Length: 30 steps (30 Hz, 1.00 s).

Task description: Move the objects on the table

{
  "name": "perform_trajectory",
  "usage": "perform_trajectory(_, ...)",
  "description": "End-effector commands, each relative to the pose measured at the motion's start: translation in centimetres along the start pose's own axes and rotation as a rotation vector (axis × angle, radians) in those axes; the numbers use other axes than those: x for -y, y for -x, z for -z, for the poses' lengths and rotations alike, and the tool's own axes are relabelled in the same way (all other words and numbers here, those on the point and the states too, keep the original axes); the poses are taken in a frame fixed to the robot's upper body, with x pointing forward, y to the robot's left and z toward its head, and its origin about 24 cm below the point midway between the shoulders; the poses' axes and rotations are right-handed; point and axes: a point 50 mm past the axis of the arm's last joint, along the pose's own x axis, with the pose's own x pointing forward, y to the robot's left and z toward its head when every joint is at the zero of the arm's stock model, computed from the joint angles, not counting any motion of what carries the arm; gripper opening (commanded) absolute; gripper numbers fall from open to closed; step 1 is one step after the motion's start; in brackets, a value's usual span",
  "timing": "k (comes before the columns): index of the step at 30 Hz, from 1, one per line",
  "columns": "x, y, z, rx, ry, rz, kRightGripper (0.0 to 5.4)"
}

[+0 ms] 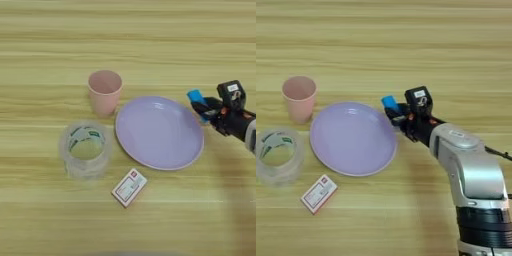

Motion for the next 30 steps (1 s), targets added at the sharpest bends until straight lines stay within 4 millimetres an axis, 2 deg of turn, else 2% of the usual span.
perform_trajectory(1,1.8,0.5,-3.4,0.129,0.078,0.091,1.41)
perform_trajectory(19,4.2,-1.5,-0.1,0.017,0.074,0.224,1.41)
perform_trajectory(28,4.4,-2.2,1.0,-0.019,0.092,0.237,1.41)
perform_trajectory(30,4.3,-2.3,1.2,-0.025,0.097,0.233,1.81)
